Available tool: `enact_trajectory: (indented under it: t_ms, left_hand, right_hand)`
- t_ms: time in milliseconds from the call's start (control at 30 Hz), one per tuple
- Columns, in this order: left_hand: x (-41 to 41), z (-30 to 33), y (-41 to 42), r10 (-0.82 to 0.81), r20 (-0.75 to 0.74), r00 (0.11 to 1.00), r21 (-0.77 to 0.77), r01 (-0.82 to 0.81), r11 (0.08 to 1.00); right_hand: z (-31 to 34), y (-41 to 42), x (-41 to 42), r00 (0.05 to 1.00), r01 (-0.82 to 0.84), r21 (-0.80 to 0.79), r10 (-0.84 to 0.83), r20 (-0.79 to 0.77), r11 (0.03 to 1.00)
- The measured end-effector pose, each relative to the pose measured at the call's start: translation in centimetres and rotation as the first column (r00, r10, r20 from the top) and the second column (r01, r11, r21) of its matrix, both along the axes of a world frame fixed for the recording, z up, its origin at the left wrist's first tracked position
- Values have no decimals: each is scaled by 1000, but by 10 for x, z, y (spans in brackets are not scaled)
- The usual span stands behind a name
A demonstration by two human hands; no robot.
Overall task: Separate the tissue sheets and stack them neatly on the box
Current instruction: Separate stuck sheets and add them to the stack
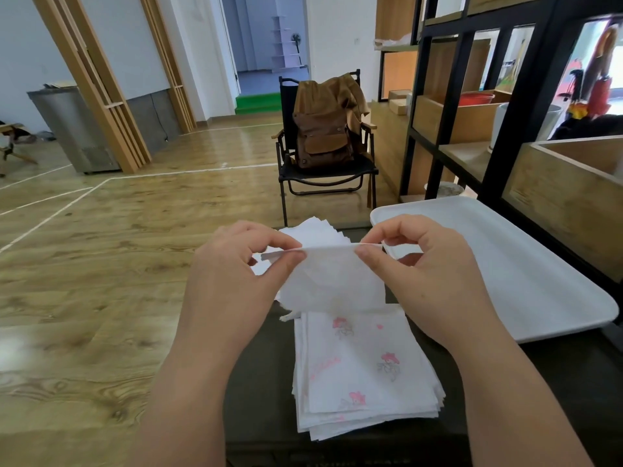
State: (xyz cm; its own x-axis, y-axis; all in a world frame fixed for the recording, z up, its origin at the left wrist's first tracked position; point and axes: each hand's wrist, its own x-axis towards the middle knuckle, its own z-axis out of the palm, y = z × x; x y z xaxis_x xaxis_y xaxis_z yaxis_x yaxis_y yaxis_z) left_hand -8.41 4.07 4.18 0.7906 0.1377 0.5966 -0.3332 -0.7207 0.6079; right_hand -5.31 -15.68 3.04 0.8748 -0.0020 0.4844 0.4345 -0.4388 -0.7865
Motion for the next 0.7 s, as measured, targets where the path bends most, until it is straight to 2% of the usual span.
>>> enact_trajectory:
  t_ms: [100,167,333,467,533,567,633,700]
  left_hand:
    - [-4,3,-4,-5,19,1000,-50,6,999]
    - [-7,6,-7,-65,-1,998,-109,64,992]
    - [-13,14,-12,-193,-68,979,-226,173,959]
    - [-20,23,-9,-391,-85,916,-420,323,848]
    - [-22,24,-7,-491,-162,856,-464,373,803]
    - [-21,22,-5,-507,-233,830,-451,369,812]
    - [-16,16,-4,-450,-434,780,-340,321,884]
    - [-11,7,-5,-348,-613,709,-203,285,937]
  right_hand:
    - [6,-4,-3,994,-101,38,102,-30,994]
    - [8,-5,-6,975,-196,81,203,-94,977]
    - [15,-8,-12,924,-311,268,356,-140,912]
    - [26,-22,-21,859,-415,220,460,-224,883]
    - [28,-30,-23,791,-467,178,499,-352,866]
    - [28,-33,-23,759,-466,170,491,-428,868]
    - [23,-36,-19,710,-435,94,406,-576,895]
    - [13,-36,-14,698,-429,-115,247,-672,896]
